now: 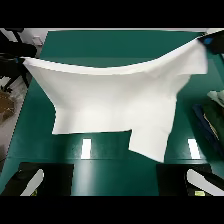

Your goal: Fold the shirts.

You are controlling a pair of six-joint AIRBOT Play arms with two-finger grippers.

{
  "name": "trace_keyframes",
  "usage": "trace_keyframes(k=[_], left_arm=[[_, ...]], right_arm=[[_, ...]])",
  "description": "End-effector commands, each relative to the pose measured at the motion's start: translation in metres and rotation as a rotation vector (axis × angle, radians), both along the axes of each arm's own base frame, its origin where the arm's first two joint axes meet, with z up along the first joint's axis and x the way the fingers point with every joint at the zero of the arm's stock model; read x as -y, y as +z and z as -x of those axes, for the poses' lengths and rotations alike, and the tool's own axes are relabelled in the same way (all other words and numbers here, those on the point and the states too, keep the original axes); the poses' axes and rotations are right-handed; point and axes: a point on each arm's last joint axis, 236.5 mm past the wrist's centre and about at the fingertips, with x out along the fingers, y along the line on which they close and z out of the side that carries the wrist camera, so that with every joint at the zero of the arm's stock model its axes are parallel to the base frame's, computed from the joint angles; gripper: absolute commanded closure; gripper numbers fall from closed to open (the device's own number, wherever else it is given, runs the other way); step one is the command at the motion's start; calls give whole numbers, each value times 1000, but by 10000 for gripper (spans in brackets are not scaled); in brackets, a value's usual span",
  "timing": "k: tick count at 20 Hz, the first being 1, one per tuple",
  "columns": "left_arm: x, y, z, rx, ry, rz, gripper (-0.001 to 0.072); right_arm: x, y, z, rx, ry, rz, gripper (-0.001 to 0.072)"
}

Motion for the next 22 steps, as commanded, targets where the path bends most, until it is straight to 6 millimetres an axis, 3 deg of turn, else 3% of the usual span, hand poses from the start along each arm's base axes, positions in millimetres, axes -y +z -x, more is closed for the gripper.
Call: trace_keyframes(k=[1, 7, 12, 16, 22], left_arm=[[-4, -29, -36, 7, -9, 8, 684], [-26, -114, -100, -129, 42, 32, 684], [-51, -165, -138, -155, 117, 11, 684], [-67, -182, -154, -143, 177, 3, 684], [-76, -184, -161, -112, 189, -49, 683]], right_arm=[[-12, -58, -46, -78, 3, -23, 686], [-9, -127, -100, -127, -59, -10, 686], [19, -163, -138, -124, -198, -3, 685], [35, -188, -156, -127, -265, 8, 685], [42, -222, -166, -172, -297, 11, 686]])
